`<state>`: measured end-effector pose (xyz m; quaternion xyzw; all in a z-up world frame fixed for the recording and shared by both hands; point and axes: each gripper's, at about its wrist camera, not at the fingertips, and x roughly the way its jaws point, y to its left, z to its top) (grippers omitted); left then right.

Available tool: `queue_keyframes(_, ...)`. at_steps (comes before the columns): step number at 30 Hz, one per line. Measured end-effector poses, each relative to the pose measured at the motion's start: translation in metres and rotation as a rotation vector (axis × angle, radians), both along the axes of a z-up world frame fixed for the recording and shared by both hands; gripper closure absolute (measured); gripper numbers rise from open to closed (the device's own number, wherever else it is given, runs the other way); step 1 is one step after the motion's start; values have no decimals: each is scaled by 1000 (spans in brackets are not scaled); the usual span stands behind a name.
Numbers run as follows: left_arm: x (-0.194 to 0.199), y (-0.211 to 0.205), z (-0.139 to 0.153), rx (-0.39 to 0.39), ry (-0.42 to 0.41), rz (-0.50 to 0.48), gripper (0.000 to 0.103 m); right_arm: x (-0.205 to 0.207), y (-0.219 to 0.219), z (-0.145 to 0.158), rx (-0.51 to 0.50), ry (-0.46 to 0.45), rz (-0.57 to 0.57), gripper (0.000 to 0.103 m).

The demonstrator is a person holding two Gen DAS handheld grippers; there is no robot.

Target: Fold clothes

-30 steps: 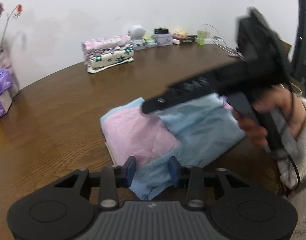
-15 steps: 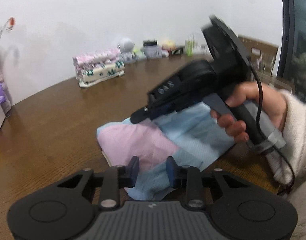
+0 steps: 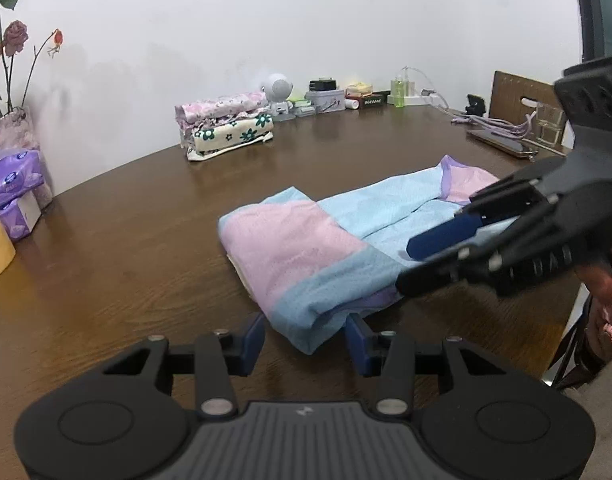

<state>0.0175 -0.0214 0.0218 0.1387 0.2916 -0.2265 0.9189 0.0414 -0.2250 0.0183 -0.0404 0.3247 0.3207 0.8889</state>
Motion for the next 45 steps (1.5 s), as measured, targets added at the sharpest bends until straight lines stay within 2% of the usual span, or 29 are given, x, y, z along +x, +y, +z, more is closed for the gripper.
queue_keyframes(3, -1, -4, -3, 35, -24, 21, 75, -2, 11, -1, -42, -28, 7, 61)
queue_keyframes(5, 0, -5, -6, 43, -25, 38, 82, -3, 19, -2, -71, -47, 11, 65)
queue_keyframes(7, 0, -2, -7, 34, -25, 54, 91, -5, 26, -3, -99, -66, 15, 85)
queue_keyframes(8, 0, -1, -7, 26, -25, 60, 94, -4, 26, -4, -103, -68, 4, 88)
queue_keyframes(11, -3, 1, -6, 12, -31, 67, 97, -2, 25, -5, -103, -77, -30, 93)
queue_keyframes(14, -3, 3, -7, 3, -28, 73, 97, -2, 26, -7, -95, -68, -33, 92)
queue_keyframes(18, -3, 6, -7, -22, -17, 79, 89, -8, 27, -7, -91, -73, -30, 84)
queue_keyframes(24, -2, 7, -9, -19, -14, 76, 94, -5, 13, 2, -18, -50, -55, 86)
queue_keyframes(26, -2, 9, -9, -31, -5, 72, 91, -3, 8, 6, 11, -40, -64, 79)
queue_keyframes(27, -3, 12, -7, -46, 5, 66, 85, -3, 5, 8, 25, -35, -68, 67)
queue_keyframes(28, -4, 16, -5, -62, 16, 61, 73, -2, 3, 10, 40, -30, -73, 62)
queue_keyframes(30, -7, 25, 4, -111, 14, 46, 63, 0, -3, 14, 69, -20, -82, 61)
queue_keyframes(32, -2, 34, 15, -169, 15, 49, 58, 2, -8, 18, 98, -10, -92, 57)
queue_keyframes(34, 6, 43, 25, -225, 11, 64, 53, 17, -12, 21, 140, 5, -150, 57)
queue_keyframes(38, 48, 51, 36, -328, 55, 118, 52, 60, -11, 18, 217, 66, -219, 57)
queue_keyframes(43, 108, 56, 27, -417, 193, 177, 54, 114, -9, 4, 304, 208, -262, 57)
queue_keyframes(45, 129, 59, 20, -452, 250, 200, 55, 122, -9, -1, 333, 242, -266, 57)
